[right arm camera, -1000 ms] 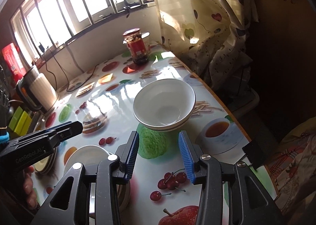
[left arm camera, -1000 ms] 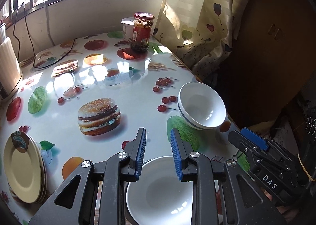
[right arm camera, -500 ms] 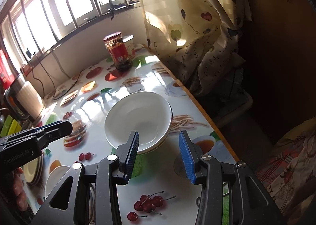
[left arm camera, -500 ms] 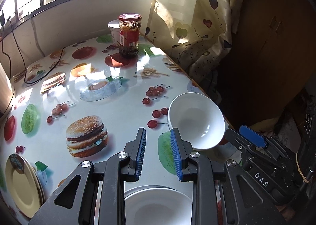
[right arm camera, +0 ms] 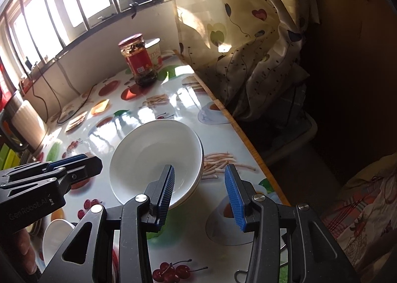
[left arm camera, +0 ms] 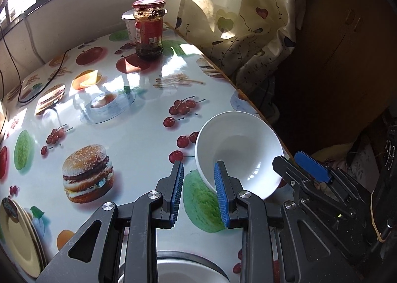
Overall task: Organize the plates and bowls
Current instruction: 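Move both tools to the blue-striped white bowl pair, then close both tools on the rim of the top white bowl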
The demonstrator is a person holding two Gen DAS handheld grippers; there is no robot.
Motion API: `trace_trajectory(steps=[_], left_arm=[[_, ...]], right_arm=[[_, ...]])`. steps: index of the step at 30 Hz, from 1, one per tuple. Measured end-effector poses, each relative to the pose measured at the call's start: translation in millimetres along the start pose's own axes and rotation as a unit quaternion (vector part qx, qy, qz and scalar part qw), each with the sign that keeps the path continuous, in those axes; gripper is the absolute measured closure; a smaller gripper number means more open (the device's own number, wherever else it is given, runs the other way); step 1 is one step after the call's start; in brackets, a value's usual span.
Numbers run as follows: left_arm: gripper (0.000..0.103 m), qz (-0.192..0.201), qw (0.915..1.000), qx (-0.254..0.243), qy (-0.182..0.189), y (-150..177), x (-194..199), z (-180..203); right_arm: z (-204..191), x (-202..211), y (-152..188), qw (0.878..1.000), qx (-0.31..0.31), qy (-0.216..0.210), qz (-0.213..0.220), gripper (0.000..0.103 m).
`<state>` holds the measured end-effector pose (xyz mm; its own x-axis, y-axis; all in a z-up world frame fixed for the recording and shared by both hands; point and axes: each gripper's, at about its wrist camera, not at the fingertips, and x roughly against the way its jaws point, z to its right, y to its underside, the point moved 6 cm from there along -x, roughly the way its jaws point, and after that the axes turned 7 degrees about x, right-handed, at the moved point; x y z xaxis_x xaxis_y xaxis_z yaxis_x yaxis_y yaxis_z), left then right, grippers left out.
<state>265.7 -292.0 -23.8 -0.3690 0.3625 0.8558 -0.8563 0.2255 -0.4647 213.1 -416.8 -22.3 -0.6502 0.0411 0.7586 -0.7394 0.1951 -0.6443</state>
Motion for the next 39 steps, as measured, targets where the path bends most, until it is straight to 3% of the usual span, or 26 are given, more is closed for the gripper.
trace_trajectory(steps=[9,19,25,27,39], left_arm=[[0.076,-0.012,0.9998,-0.006,-0.014,1.0,-15.0,5.1],[0.076,-0.034,0.9992,-0.005,-0.021,5.4,-29.5,6.7],[0.076,-0.033,0.9993,-0.002,-0.02,4.0,-31.7,6.2],[0.085,-0.033,0.9992,0.0,-0.021,4.4,-32.0,5.1],[0.089,-0.029,0.9994,0.001,-0.022,3.2,-31.4,3.4]], right_arm=[[0.3,-13.9,0.0,1.0,0.008,-0.009,-0.009,0.062],[-0.6,-22.4,-1.1,1.0,0.013,-0.014,-0.015,0.078],[-1.2,-26.1,-1.4,1.0,0.014,-0.018,-0.017,0.082],[-1.2,-26.5,-1.7,1.0,0.015,-0.019,-0.016,0.084],[-2.5,-28.1,-3.2,1.0,0.013,-0.02,-0.015,0.087]])
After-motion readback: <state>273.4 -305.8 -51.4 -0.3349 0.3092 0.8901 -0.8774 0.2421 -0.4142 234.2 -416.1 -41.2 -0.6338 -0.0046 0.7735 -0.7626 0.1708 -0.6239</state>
